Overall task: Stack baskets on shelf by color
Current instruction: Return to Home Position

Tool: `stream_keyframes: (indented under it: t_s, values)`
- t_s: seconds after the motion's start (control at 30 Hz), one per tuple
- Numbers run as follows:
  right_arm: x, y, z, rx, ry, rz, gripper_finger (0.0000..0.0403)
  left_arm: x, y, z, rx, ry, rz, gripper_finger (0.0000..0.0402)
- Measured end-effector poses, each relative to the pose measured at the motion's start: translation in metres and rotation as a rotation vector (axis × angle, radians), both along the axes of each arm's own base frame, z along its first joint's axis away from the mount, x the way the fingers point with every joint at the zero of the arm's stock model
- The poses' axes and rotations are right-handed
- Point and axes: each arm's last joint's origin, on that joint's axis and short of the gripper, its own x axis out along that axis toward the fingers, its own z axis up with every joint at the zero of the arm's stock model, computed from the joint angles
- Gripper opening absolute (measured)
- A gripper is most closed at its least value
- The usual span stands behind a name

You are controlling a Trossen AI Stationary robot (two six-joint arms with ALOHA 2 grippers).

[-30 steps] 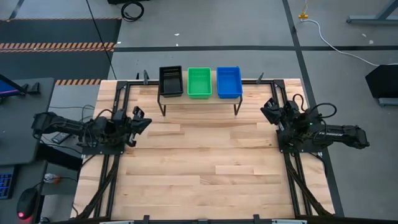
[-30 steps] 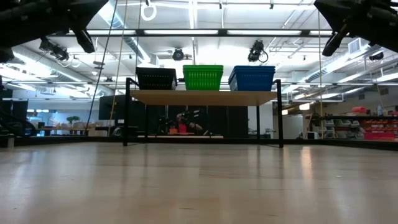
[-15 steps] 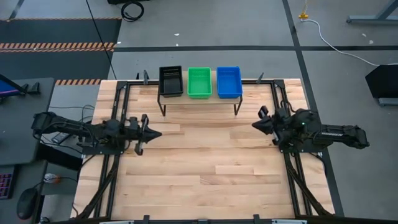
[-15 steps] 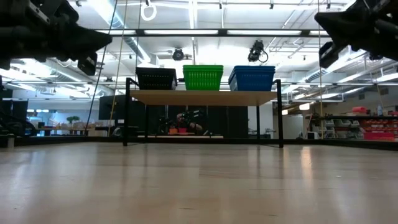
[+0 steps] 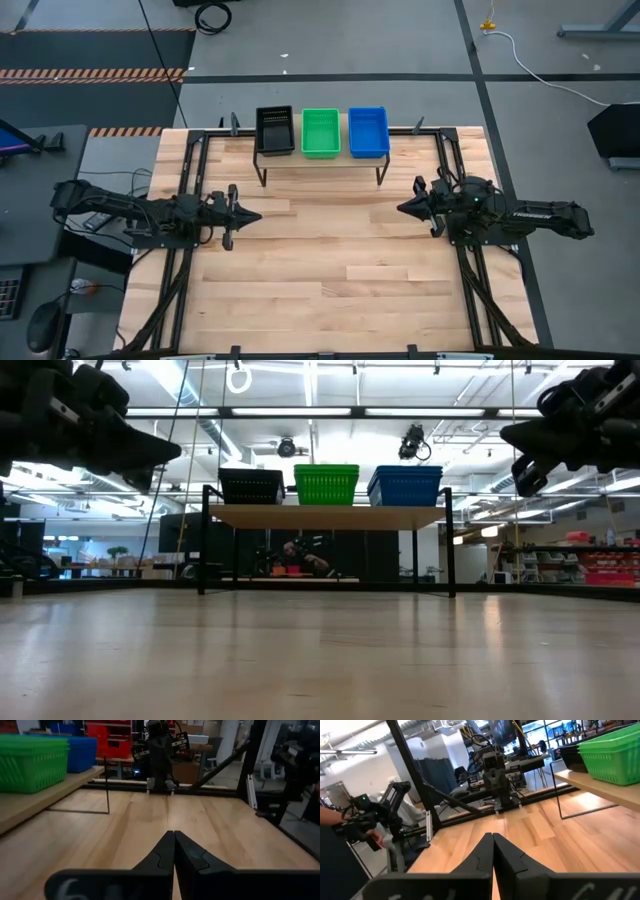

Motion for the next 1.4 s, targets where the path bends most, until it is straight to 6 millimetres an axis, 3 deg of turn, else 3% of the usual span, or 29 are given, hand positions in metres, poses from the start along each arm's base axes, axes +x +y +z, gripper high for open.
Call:
stream_keyframes:
  t_s: [0.47, 0.7, 1.4]
  values:
    - [0.0003, 0.0001, -0.0082, -0.183, 0.063, 0.001, 0.0009, 0.0000, 0.0001, -0.0001, 0.040, 0.002, -0.001, 0.0036]
    - [0.0004, -0.0022, -0.0081, -0.180, 0.070, -0.080, 0.0009, 0.0000, 0.0001, -0.0002, 0.040, 0.002, -0.001, 0.0026]
    - [0.0004, -0.0022, -0.0079, -0.181, 0.068, -0.080, 0.0009, -0.0001, 0.0001, -0.0004, 0.040, 0.003, -0.001, 0.0026]
